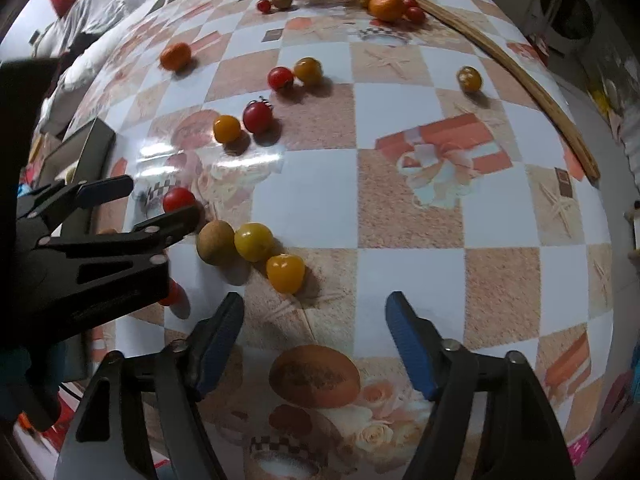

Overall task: Organize fruits
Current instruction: 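Return both tools to the table and grasp a yellow tomato with the right tool, then grasp a red cherry tomato with the left tool, then carry both tomatoes to the white tray and open the right tool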

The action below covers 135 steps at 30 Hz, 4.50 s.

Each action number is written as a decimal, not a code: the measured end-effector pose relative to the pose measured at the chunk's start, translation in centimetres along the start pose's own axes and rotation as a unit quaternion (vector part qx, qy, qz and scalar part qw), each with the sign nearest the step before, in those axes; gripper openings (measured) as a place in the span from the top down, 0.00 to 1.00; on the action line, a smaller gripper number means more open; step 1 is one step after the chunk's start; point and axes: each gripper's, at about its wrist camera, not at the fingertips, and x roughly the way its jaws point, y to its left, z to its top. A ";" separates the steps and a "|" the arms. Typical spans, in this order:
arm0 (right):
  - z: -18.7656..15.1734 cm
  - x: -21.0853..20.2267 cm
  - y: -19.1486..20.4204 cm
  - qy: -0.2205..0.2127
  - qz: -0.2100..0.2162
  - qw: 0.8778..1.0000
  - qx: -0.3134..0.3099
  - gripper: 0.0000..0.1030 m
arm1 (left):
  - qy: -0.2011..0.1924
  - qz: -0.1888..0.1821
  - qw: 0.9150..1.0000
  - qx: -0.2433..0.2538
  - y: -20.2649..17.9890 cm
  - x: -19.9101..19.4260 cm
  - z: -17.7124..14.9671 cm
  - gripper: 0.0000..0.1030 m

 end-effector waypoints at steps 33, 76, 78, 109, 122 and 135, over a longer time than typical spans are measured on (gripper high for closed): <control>2.3 -1.9 -1.3 -0.009 0.036 0.999 0.014 0.79 | -0.019 -0.068 0.995 -0.063 2.4 -3.7 0.1 0.72; 3.8 -2.2 1.1 -0.012 0.054 0.998 0.012 0.79 | -0.041 -0.095 0.991 -0.087 4.8 -5.4 -0.7 0.78; 4.2 -2.3 2.0 -0.013 0.058 0.998 0.002 0.79 | -0.047 -0.089 0.990 -0.098 5.8 -5.9 -1.1 0.78; 7.9 1.0 24.7 0.020 0.141 0.966 -0.217 0.79 | -0.034 0.037 0.949 -0.311 22.4 -7.1 -15.1 0.78; 7.2 5.5 28.7 0.043 0.113 0.960 -0.253 0.79 | -0.007 0.070 0.947 -0.315 23.9 -4.7 -17.4 0.78; 7.0 5.1 28.9 0.036 0.127 0.959 -0.250 0.50 | 0.006 0.086 0.956 -0.281 23.4 -4.7 -16.9 0.77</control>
